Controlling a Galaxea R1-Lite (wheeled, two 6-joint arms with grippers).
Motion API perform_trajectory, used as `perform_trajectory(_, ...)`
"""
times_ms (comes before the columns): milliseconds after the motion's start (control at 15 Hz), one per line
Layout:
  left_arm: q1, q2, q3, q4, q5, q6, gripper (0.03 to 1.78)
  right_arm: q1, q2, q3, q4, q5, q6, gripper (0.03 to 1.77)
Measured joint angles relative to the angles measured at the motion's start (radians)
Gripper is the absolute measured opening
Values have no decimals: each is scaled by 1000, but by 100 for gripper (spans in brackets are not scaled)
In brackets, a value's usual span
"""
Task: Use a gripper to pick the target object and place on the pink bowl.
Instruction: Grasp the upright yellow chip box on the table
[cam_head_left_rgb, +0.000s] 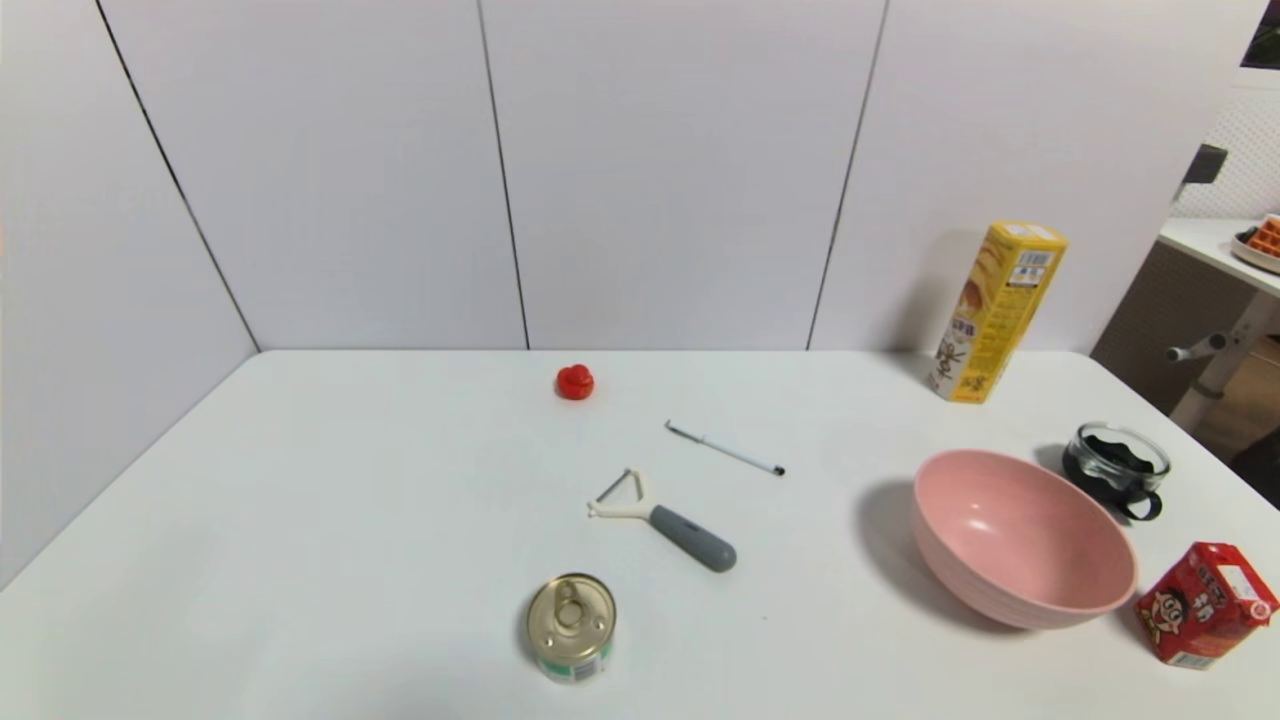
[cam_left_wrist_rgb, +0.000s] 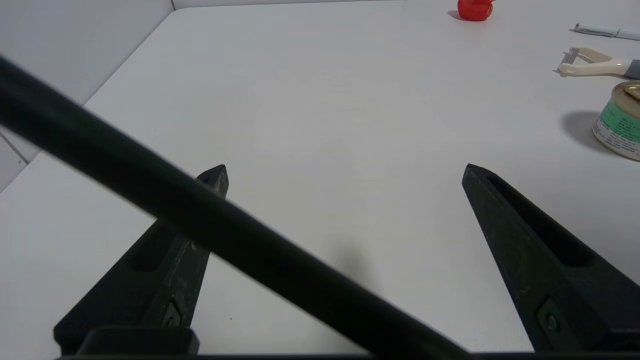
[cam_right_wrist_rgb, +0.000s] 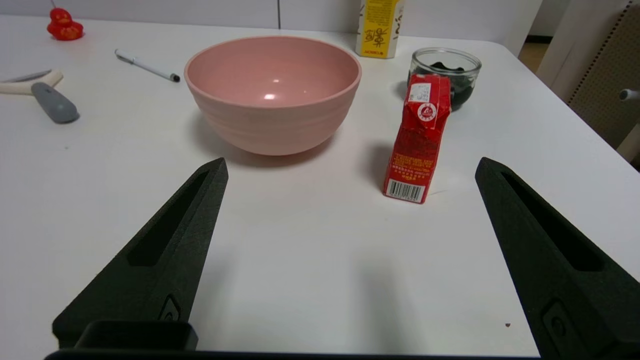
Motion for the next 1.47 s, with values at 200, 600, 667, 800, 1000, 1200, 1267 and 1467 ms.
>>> perform_trajectory(200,0,0,0,0,0,0,169,0,0,0,14,-2,0,171)
perform_trajectory(600,0,0,0,0,0,0,169,11,173,-225,48,4,-6,171)
perform_trajectory(667,0,0,0,0,0,0,169,18,240,-296,48,5,-6,171)
perform_trajectory(800,0,0,0,0,-1,0,169,33,398,-462,47,0,-6,171)
perform_trajectory(1000,0,0,0,0,0,0,169,45,649,-669,46,-4,-6,171)
perform_trajectory(1200,0,0,0,0,0,0,169,42,901,-846,46,-5,-8,171)
perform_trajectory(1267,0,0,0,0,0,0,169,36,978,-896,41,-5,-9,171)
perform_trajectory(1467,0,0,0,0,0,0,169,11,1188,-1024,35,-6,-11,171)
